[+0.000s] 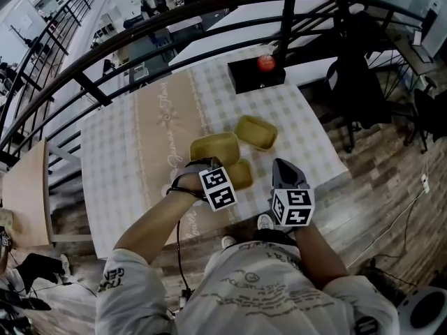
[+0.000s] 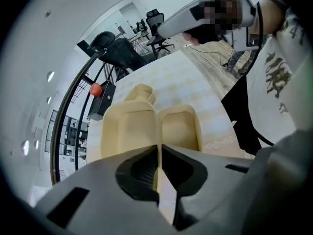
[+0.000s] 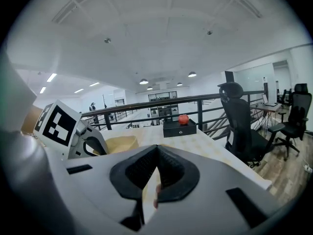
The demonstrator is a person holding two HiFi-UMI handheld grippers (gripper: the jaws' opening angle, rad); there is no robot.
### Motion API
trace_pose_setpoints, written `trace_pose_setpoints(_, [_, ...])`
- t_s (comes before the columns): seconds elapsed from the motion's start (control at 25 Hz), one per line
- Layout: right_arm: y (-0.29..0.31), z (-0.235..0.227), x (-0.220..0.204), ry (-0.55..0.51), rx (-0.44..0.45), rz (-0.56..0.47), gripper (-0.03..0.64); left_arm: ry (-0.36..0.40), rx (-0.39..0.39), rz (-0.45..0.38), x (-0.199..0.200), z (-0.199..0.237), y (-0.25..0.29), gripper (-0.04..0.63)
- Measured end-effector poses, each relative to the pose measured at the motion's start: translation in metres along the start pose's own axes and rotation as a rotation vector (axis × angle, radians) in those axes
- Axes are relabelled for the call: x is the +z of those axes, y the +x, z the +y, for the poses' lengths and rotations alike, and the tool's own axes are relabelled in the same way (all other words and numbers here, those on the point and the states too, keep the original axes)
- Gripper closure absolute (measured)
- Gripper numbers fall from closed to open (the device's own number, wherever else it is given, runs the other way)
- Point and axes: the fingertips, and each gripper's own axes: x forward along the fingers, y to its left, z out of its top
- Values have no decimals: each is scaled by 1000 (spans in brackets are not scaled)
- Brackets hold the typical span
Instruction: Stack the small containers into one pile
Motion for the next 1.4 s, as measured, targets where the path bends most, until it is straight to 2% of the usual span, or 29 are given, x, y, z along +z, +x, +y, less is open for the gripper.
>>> trace_pose_setpoints(0.44, [-13, -12, -8, 18, -22, 4, 624, 38, -78, 27, 25, -60, 12, 571])
trace_pose_setpoints(0.88, [-18, -21, -12, 32, -36, 9, 624, 14, -96, 69, 30, -76, 23, 571])
trace_pose_setpoints(1.12, [-17, -22, -11, 36, -34, 14, 624, 46, -105, 88, 31, -84, 26, 571])
trace_pose_setpoints(1.4, [-15, -25, -16, 33, -37, 18, 624, 26, -118, 108, 25, -90, 37, 571])
